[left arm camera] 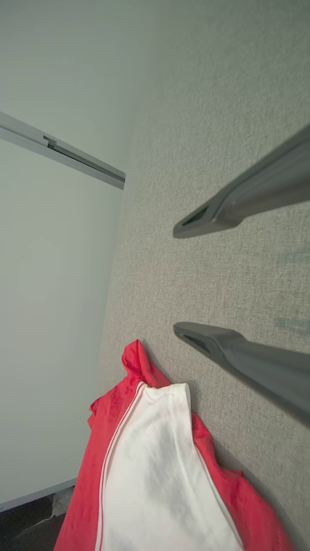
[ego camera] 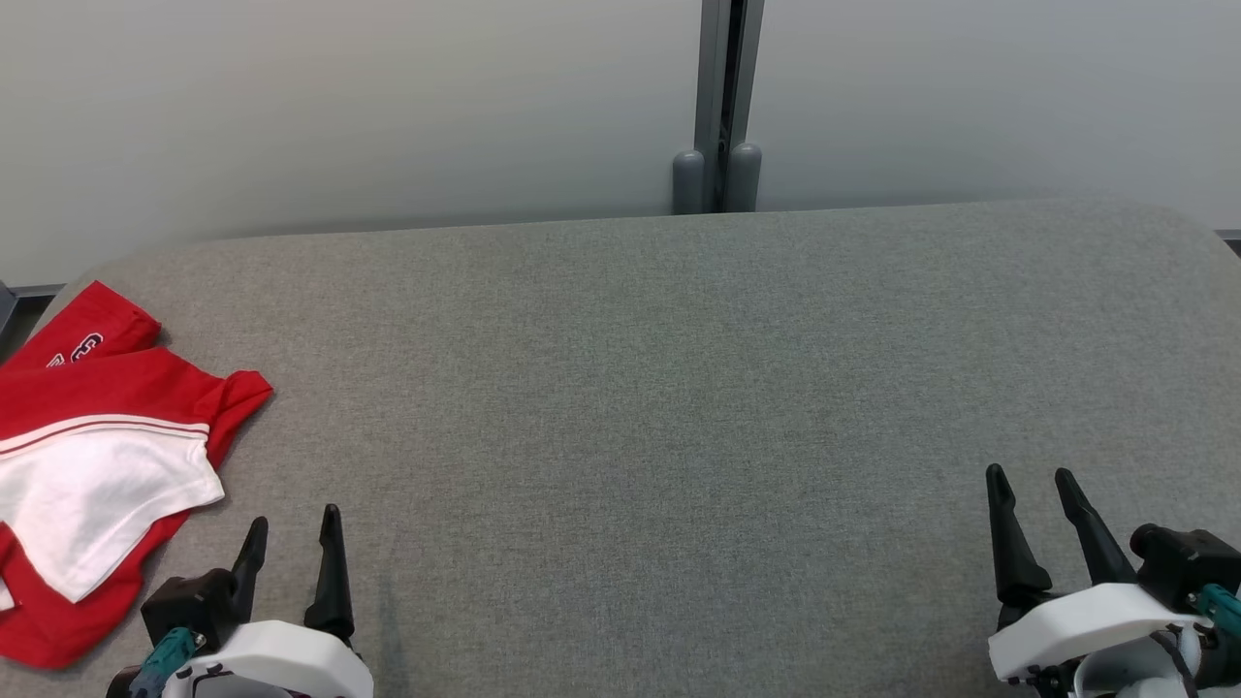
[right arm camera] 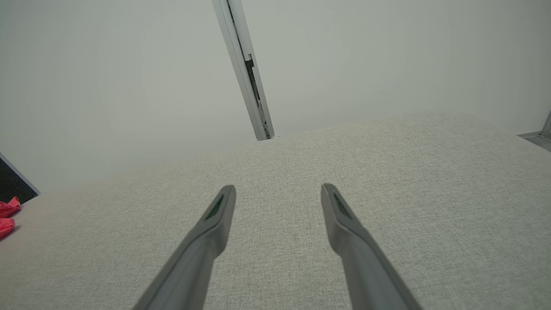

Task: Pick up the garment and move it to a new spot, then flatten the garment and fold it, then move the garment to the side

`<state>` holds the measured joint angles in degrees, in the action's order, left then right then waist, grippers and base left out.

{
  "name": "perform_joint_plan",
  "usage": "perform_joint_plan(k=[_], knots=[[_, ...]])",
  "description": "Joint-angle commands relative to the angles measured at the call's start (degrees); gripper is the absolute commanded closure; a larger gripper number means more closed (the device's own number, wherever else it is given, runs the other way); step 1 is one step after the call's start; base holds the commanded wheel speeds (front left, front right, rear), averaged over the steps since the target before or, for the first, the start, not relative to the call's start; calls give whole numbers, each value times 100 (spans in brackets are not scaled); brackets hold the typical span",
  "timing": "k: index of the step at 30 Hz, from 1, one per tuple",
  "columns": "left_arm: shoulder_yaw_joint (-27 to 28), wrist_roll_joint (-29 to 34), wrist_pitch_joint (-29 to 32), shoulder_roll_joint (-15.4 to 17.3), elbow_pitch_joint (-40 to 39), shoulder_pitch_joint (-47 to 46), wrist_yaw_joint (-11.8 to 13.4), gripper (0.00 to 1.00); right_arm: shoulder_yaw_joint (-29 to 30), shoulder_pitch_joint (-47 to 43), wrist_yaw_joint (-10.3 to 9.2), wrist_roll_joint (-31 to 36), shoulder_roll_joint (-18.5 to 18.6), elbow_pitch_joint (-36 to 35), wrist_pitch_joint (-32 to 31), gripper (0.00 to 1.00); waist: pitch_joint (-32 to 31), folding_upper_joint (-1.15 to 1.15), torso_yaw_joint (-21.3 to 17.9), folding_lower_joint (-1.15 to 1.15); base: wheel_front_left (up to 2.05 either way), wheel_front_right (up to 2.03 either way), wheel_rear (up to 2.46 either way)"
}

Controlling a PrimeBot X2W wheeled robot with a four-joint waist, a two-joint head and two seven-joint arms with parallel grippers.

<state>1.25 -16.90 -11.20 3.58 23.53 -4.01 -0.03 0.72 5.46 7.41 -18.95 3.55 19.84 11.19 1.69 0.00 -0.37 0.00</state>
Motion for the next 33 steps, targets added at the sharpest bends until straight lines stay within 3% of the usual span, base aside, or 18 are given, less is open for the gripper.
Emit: perform_joint_plan(k=[1, 33], knots=[[8, 164, -57, 55, -13, -128, 25, 0, -11, 100, 10, 178, 45, 5, 67, 0, 5, 0, 3, 0, 0, 0, 0], [314, 1371, -408, -51, 28, -149, -55, 0, 58, 126, 11, 1382, -10, 111, 423, 0, 69, 0, -13, 0, 0, 0, 0]])
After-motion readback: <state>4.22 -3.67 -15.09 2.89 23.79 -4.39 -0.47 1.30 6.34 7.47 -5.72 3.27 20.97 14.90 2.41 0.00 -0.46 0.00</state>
